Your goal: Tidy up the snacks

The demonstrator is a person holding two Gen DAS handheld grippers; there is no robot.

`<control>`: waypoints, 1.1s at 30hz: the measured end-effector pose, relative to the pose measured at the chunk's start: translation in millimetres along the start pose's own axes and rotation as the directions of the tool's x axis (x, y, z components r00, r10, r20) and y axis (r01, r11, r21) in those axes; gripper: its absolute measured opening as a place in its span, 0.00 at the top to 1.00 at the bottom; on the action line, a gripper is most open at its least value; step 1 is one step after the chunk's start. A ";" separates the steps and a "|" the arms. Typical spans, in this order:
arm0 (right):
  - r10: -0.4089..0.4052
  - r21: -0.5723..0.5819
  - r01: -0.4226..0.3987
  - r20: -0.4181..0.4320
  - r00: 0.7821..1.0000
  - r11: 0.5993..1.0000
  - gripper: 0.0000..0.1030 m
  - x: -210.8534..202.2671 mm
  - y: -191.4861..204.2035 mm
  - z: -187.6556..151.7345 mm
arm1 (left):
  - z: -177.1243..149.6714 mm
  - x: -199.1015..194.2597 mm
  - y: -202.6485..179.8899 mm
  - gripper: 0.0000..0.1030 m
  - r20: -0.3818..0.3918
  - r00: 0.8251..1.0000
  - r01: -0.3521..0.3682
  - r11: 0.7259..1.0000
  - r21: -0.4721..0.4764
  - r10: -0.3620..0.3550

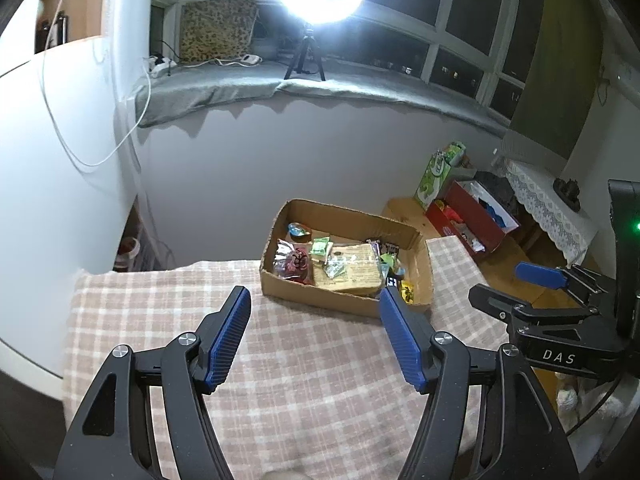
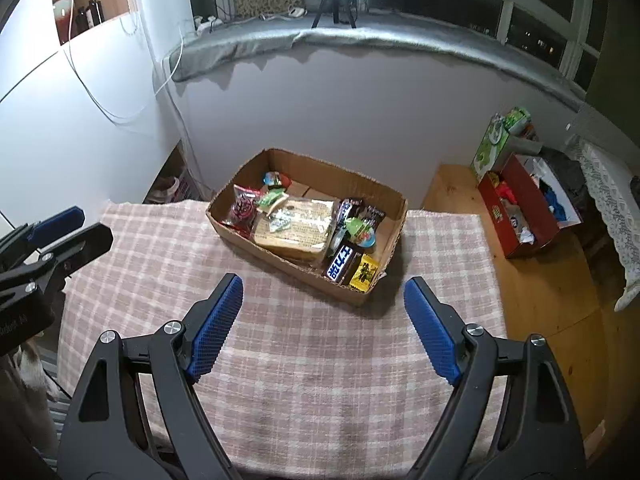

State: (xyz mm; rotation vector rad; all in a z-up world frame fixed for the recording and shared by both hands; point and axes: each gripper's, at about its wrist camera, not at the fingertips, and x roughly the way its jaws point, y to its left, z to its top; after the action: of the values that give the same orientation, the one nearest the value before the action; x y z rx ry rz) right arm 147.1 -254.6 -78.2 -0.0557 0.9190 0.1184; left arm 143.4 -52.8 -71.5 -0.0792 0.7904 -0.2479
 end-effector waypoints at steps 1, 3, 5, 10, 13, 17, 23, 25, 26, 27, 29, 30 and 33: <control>-0.002 -0.001 0.002 0.005 1.000 1.000 0.17 -2.9 1.1 0.2 | -0.4 -2.1 -0.1 0.35 0.002 1.000 0.001 1.000 -0.004 -0.001; 0.001 -0.002 -0.001 0.014 1.000 1.000 0.17 -7.5 3.6 -0.5 | -0.8 -5.0 -1.6 0.35 0.007 1.000 0.002 1.000 0.000 -0.002; 0.003 -0.002 -0.003 0.019 1.000 1.000 0.17 -9.6 5.3 -1.4 | -0.3 -7.5 -3.4 0.35 0.011 1.000 0.002 1.000 0.004 -0.003; 0.005 -0.006 -0.005 0.023 1.000 1.000 0.17 -11.1 7.2 -1.4 | 2.1 -12.7 -5.7 0.35 0.030 1.000 0.002 1.000 0.004 -0.002; 0.007 -0.006 -0.007 0.024 1.000 1.000 0.17 -11.5 7.7 -1.4 | 1.3 -13.3 -6.0 0.35 0.026 1.000 0.004 1.000 0.000 -0.004; 0.010 -0.005 -0.010 0.019 1.000 1.000 0.17 -11.7 7.9 -1.6 | -0.7 -13.0 -5.6 0.35 0.017 1.000 0.005 1.000 -0.005 -0.005; 0.005 -0.009 -0.005 0.014 1.000 1.000 0.17 -14.4 10.9 -3.8 | -3.6 -13.1 -5.4 0.35 0.003 1.000 0.012 1.000 -0.015 -0.012; 0.002 -0.007 -0.002 0.015 1.000 1.000 0.17 -15.3 10.3 -5.2 | -4.3 -14.3 -5.7 0.31 0.005 1.000 0.012 1.000 -0.018 -0.012; 0.001 -0.006 -0.001 0.016 1.000 1.000 0.17 -16.2 9.9 -6.0 | -4.1 -14.9 -6.1 0.30 0.007 1.000 0.011 1.000 -0.016 -0.011; -0.004 -0.006 0.004 0.018 1.000 1.000 0.17 -17.3 9.9 -6.0 | -4.1 -16.0 -6.4 0.29 0.010 1.000 0.008 1.000 -0.016 -0.008; -0.007 -0.005 0.007 0.019 1.000 1.000 0.17 -17.7 9.1 -7.3 | -3.4 -17.2 -6.4 0.28 0.012 1.000 0.011 1.000 -0.016 -0.011; -0.007 -0.005 0.007 0.019 1.000 1.000 0.17 -17.9 9.2 -7.3 | -3.0 -18.4 -6.2 0.28 0.015 1.000 0.012 1.000 -0.019 -0.011; -0.004 -0.005 0.005 0.018 1.000 1.000 0.17 -18.0 9.2 -7.5 | -2.7 -20.0 -6.1 0.28 0.017 1.000 0.014 1.000 -0.024 -0.013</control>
State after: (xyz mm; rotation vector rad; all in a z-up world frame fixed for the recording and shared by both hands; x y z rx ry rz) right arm 129.1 -247.6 -68.3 -0.0611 0.9003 0.1168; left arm 126.8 -53.7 -58.5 -0.1095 0.7764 -0.2500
